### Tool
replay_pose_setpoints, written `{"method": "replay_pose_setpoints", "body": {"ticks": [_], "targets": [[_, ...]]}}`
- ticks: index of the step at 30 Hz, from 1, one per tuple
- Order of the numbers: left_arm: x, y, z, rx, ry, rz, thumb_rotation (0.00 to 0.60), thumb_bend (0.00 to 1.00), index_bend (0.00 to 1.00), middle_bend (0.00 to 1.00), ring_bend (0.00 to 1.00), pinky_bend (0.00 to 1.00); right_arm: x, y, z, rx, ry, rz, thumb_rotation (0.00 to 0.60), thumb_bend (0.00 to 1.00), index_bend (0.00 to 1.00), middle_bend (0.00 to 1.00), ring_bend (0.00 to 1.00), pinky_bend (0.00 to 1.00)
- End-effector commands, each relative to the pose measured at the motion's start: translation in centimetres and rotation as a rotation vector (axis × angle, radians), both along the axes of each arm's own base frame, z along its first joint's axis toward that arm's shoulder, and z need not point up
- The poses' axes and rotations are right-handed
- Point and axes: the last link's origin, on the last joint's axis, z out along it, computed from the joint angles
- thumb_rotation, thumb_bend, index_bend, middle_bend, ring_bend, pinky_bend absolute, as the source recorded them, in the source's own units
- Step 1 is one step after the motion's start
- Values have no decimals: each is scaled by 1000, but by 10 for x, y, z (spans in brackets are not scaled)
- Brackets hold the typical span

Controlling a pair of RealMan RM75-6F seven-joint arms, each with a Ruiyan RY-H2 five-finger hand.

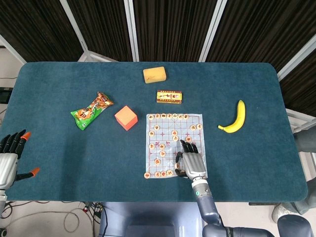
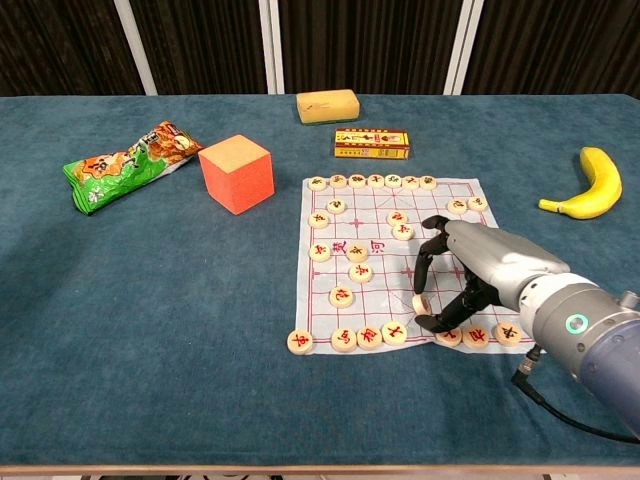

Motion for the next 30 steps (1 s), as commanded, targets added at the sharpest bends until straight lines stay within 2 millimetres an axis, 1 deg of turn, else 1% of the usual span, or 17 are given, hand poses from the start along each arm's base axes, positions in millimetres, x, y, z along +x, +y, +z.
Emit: {"method": "replay_pose_setpoints", "body": {"ticks": [1, 5, 13, 19, 20, 22, 25, 28, 30], "targets": [[0, 0, 0, 0, 0, 0, 600, 0, 0, 0, 0, 0, 0, 1, 0, 1, 2, -2, 600, 320, 484, 34, 0, 0], [0, 0, 0, -1, 0, 0, 600, 0, 0, 0, 0, 0, 1, 2, 0, 2, -3, -5, 600, 320, 479, 34, 0, 0], [0, 0, 0, 1, -4, -1, 600, 0, 0, 0, 0, 0, 4, 5, 2, 1, -15, 0, 600, 320, 399, 34, 0, 0], [0, 0, 1, 5, -3, -1, 600, 0, 0, 0, 0, 0, 13, 4, 12, -26, -38, 35, 600, 321, 278, 33, 0, 0], [0, 0, 1, 5, -3, -1, 600, 0, 0, 0, 0, 0, 16, 3, 15, -35, -43, 46, 600, 321, 256, 32, 0, 0], [0, 0, 1, 5, -2, -2, 600, 0, 0, 0, 0, 0, 20, 2, 25, -54, -54, 65, 600, 321, 171, 32, 0, 0], [0, 0, 1, 5, 0, -4, 600, 0, 0, 0, 0, 0, 22, 1, 43, -89, -66, 85, 600, 320, 115, 32, 0, 0], [1, -1, 1, 5, 1, -6, 600, 0, 0, 0, 0, 0, 16, 3, 64, -120, -42, 109, 600, 320, 43, 27, 0, 0], [1, -1, 2, 7, -2, -5, 600, 0, 0, 0, 0, 0, 5, 9, 83, -133, -30, 115, 600, 320, 6, 19, 0, 0]]}}
